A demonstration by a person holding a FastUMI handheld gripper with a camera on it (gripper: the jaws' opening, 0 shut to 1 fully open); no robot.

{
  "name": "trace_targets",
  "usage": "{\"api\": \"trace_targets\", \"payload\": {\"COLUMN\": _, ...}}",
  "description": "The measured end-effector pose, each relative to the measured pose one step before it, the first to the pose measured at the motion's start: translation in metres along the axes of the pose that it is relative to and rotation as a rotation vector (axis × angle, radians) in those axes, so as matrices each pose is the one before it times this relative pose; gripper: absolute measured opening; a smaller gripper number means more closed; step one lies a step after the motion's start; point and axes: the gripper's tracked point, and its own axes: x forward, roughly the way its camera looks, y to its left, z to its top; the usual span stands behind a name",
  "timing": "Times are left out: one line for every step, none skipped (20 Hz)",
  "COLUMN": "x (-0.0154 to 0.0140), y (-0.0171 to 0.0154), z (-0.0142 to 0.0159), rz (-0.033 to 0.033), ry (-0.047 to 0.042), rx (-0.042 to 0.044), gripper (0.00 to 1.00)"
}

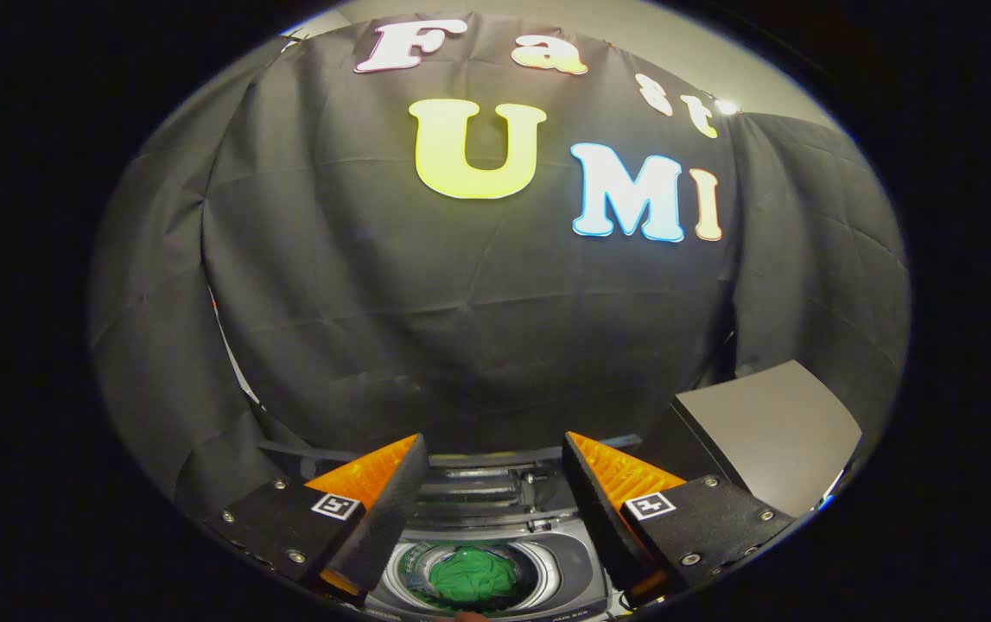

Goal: Put the clothes into the washing machine and then close the washing machine lid.

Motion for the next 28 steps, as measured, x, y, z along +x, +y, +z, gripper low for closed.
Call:
{"api": "trace_targets", "payload": {"x": 0.00810, "y": -0.00074, "z": 0.00141, "rz": -0.00065, "ry": 0.01625, "rx": -0.02480, "gripper": 0.96}}
{"api": "trace_targets", "payload": {"x": 0.00885, "y": 0.00135, "z": 0.00234, "rz": 0.00522, "ry": 0.00895, "rx": -0.01331, "gripper": 0.96}}
{"api": "trace_targets", "payload": {"x": 0.00943, "y": 0.00269, "z": 0.00182, "rz": 0.01081, "ry": 0.00653, "rx": 0.00192, "gripper": 0.96}}
{"api": "trace_targets", "payload": {"x": 0.00966, "y": 0.00442, "z": 0.00061, "rz": 0.01992, "ry": 0.01105, "rx": 0.00981, "gripper": 0.95}}
{"api": "trace_targets", "payload": {"x": 0.00804, "y": 0.00455, "z": -0.00060, "rz": 0.02663, "ry": 0.01196, "rx": 0.01655, "gripper": 0.96}}
{"api": "trace_targets", "payload": {"x": 0.00666, "y": 0.00622, "z": -0.00195, "rz": 0.02431, "ry": 0.01485, "rx": 0.01685, "gripper": 0.96}}
{"api": "trace_targets", "payload": {"x": 0.00596, "y": 0.00340, "z": -0.00154, "rz": 0.01402, "ry": 0.01134, "rx": 0.01126, "gripper": 0.96}}
{"api": "trace_targets", "payload": {"x": 0.00499, "y": -0.00161, "z": -0.00218, "rz": -0.00042, "ry": 0.01481, "rx": 0.00842, "gripper": 0.96}}
{"api": "trace_targets", "payload": {"x": 0.00566, "y": -0.00054, "z": -0.00354, "rz": 0.00260, "ry": 0.02034, "rx": 0.00955, "gripper": 0.96}}
{"api": "trace_targets", "payload": {"x": 0.00513, "y": 0.00169, "z": -0.00510, "rz": 0.00836, "ry": 0.01593, "rx": 0.00860, "gripper": 0.96}}
{"api": "trace_targets", "payload": {"x": 0.00349, "y": 0.00122, "z": -0.00286, "rz": 0.00988, "ry": 0.01793, "rx": 0.00705, "gripper": 0.96}}
{"api": "trace_targets", "payload": {"x": 0.00284, "y": 0.00072, "z": -0.00382, "rz": 0.00517, "ry": 0.01307, "rx": 0.00233, "gripper": 0.96}}
{"api": "trace_targets", "payload": {"x": 0.00169, "y": -0.00008, "z": -0.00322, "rz": 0.00340, "ry": 0.01120, "rx": -0.00212, "gripper": 0.96}}
{"api": "trace_targets", "payload": {"x": 0.00159, "y": -0.00128, "z": -0.00423, "rz": -0.00737, "ry": 0.01172, "rx": -0.00617, "gripper": 0.96}}
{"api": "trace_targets", "payload": {"x": 0.00161, "y": -0.00050, "z": -0.00511, "rz": -0.00664, "ry": 0.01694, "rx": -0.00383, "gripper": 0.96}}
{"api": "trace_targets", "payload": {"x": 0.00147, "y": -0.00020, "z": -0.00143, "rz": -0.01126, "ry": -0.00527, "rx": -0.01266, "gripper": 0.96}}
{"api": "trace_targets", "payload": {"x": 0.00194, "y": 0.00023, "z": -0.00024, "rz": -0.00627, "ry": 0.00256, "rx": -0.01666, "gripper": 0.96}}
{"api": "trace_targets", "payload": {"x": -0.00022, "y": 0.00024, "z": -0.00231, "rz": -0.00088, "ry": 0.00339, "rx": 0.00219, "gripper": 0.96}}
{"api": "trace_targets", "payload": {"x": -0.00130, "y": -0.00029, "z": -0.00096, "rz": 0.00098, "ry": 0.00496, "rx": 0.00315, "gripper": 0.97}}
{"api": "trace_targets", "payload": {"x": -0.00110, "y": 0.00223, "z": -0.00112, "rz": 0.00386, "ry": 0.00668, "rx": -0.00069, "gripper": 0.98}}
{"api": "trace_targets", "payload": {"x": -0.00079, "y": 0.00054, "z": -0.00001, "rz": 0.00668, "ry": 0.00197, "rx": -0.00464, "gripper": 0.98}}
{"api": "trace_targets", "payload": {"x": -0.00213, "y": 0.00013, "z": -0.00201, "rz": 0.00619, "ry": -0.00555, "rx": 0.00114, "gripper": 0.98}}
{"api": "trace_targets", "payload": {"x": -0.00116, "y": -0.00047, "z": -0.00047, "rz": 0.00325, "ry": -0.00485, "rx": 0.00264, "gripper": 0.98}}
{"api": "trace_targets", "payload": {"x": -0.00184, "y": 0.00037, "z": -0.00139, "rz": 0.00164, "ry": -0.00877, "rx": -0.00323, "gripper": 0.97}}
{"api": "trace_targets", "payload": {"x": -0.00177, "y": -0.00082, "z": -0.00090, "rz": 0.00024, "ry": -0.00612, "rx": 0.00174, "gripper": 0.98}}
{"api": "trace_targets", "payload": {"x": -0.00219, "y": 0.00095, "z": -0.00115, "rz": -0.00052, "ry": -0.00525, "rx": -0.00065, "gripper": 0.98}}
{"api": "trace_targets", "payload": {"x": -0.00238, "y": 0.00021, "z": -0.00129, "rz": -0.00115, "ry": -0.00610, "rx": -0.00355, "gripper": 0.97}}
{"api": "trace_targets", "payload": {"x": -0.00332, "y": 0.00011, "z": -0.00175, "rz": 0.00081, "ry": -0.00954, "rx": 0.00065, "gripper": 0.98}}
